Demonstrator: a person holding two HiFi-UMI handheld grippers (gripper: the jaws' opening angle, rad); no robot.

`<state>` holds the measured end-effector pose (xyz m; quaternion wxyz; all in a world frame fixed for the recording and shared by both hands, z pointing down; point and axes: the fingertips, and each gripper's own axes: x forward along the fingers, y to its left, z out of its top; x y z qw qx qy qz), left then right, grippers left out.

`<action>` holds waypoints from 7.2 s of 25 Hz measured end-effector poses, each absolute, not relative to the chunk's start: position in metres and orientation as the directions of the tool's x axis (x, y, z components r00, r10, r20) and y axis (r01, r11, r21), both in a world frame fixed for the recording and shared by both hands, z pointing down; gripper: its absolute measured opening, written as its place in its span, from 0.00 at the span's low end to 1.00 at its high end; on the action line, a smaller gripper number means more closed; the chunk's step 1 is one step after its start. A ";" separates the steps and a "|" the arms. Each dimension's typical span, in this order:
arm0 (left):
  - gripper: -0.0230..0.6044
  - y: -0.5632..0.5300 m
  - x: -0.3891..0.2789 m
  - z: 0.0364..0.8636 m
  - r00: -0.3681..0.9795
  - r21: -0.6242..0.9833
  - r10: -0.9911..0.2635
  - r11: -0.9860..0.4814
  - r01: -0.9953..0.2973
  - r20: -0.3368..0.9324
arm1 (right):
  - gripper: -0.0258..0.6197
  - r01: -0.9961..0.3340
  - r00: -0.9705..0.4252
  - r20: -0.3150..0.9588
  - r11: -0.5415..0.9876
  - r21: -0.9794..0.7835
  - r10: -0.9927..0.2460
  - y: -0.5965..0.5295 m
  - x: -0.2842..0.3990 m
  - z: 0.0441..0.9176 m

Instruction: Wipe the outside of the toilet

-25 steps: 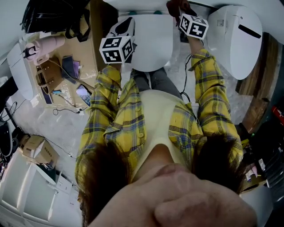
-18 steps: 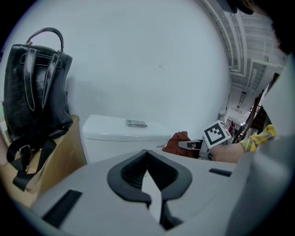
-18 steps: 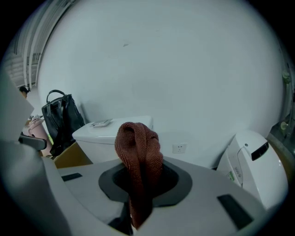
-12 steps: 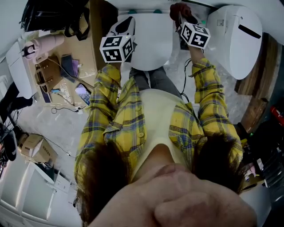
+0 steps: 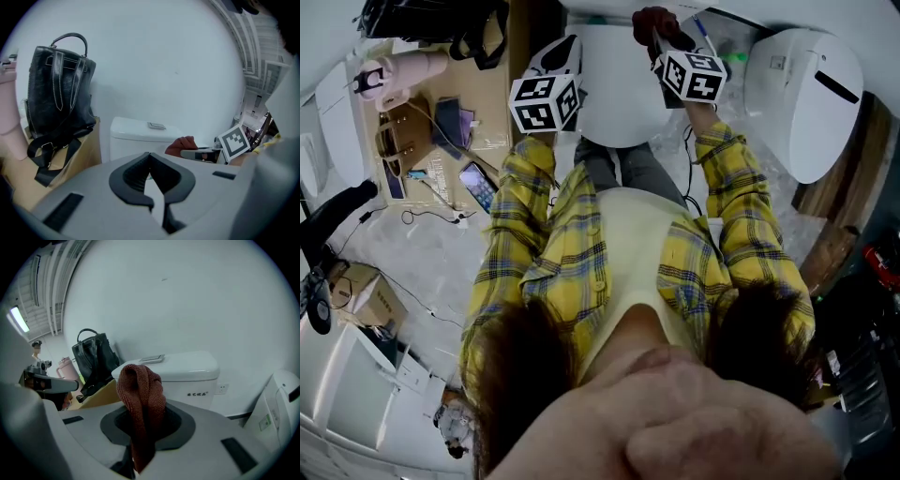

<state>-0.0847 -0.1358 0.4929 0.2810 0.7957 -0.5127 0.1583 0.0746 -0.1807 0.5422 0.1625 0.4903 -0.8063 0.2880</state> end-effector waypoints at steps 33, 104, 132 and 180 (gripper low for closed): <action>0.05 -0.119 -0.158 0.531 0.265 0.288 -0.750 -0.104 -0.952 0.606 | 0.17 -0.749 -0.592 0.614 0.639 -0.178 -0.523 -0.221 -0.077 0.593; 0.05 -0.123 -0.146 0.555 0.341 0.314 -0.705 -0.175 -0.933 0.622 | 0.17 -0.824 -0.538 0.620 0.512 -0.243 -0.571 -0.201 -0.017 0.618; 0.05 -0.119 -0.152 0.583 0.329 0.310 -0.676 -0.155 -0.938 0.659 | 0.17 -0.810 -0.480 0.718 0.568 -0.142 -0.505 -0.231 -0.031 0.680; 0.05 -0.148 -0.028 0.583 0.519 0.331 -0.550 -0.409 -0.850 0.654 | 0.17 -0.979 -0.196 0.737 0.175 -0.107 -0.647 -0.200 0.187 0.677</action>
